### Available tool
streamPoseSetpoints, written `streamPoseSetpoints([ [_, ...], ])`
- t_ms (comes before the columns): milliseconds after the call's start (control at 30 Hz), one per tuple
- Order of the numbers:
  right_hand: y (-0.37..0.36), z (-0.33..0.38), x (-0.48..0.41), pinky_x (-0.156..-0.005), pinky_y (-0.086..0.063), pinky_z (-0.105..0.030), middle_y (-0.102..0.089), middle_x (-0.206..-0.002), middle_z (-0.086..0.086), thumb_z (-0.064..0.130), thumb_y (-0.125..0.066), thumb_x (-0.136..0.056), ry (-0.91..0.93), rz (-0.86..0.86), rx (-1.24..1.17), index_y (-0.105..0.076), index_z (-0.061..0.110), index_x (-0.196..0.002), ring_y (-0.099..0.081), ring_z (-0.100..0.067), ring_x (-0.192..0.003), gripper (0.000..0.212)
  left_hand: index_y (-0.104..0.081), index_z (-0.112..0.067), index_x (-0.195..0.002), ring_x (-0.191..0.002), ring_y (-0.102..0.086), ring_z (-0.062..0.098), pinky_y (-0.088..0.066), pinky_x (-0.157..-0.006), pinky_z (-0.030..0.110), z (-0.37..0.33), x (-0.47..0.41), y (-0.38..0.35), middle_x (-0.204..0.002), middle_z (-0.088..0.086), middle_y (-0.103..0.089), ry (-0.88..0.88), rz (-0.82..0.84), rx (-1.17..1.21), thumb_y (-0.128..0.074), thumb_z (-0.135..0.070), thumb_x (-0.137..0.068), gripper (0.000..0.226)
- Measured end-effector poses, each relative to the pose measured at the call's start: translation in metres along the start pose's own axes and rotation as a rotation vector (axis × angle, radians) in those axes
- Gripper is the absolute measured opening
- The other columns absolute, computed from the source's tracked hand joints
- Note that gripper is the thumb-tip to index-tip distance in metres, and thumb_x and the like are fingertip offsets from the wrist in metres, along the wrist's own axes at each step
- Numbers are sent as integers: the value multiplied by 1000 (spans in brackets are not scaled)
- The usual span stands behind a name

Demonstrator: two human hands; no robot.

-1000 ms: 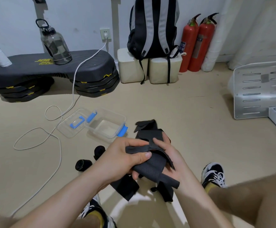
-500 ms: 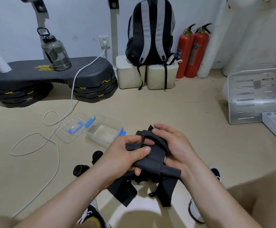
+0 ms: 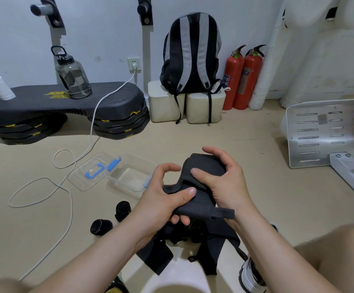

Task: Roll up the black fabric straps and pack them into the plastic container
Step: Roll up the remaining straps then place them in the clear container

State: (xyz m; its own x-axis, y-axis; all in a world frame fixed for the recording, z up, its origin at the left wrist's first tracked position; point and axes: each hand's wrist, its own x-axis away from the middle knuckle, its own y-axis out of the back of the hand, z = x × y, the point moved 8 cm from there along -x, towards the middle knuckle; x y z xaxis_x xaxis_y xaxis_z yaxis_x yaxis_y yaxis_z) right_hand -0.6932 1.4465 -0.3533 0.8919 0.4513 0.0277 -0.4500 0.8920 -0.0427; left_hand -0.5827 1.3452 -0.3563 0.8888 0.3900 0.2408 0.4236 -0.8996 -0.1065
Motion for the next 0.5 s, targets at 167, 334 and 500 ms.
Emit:
streamPoseSetpoints([
  [167, -9, -4, 1, -86, -58, -37, -71, -113, -9, -9, -75, -78, -102, 182, -102, -73, 27, -108, -69, -26, -102, 47, -57, -46, -112, -46, -55, 28, -44, -39, 24, -12, 3, -2, -74, 10, -68, -88, -22, -96, -73, 0, -84, 56],
  [334, -20, 1, 10, -75, -59, -40, -68, -113, -10, -13, -54, -92, -178, 372, -177, -61, 32, -125, -70, -26, -93, 57, -58, -42, -113, -46, -58, 19, -50, -42, 28, -17, 2, 0, -73, 5, -69, -129, -51, -83, -73, 8, -79, 63],
  [500, -24, 3, 18, -51, -56, -34, -63, -114, -11, 8, -47, -103, -217, 416, 60, -60, 31, -110, -68, -25, -71, 28, -57, -35, -107, -45, -59, 17, -48, -41, 25, -28, 1, -3, -84, 8, -64, -175, -133, -93, -74, 6, -80, 52],
])
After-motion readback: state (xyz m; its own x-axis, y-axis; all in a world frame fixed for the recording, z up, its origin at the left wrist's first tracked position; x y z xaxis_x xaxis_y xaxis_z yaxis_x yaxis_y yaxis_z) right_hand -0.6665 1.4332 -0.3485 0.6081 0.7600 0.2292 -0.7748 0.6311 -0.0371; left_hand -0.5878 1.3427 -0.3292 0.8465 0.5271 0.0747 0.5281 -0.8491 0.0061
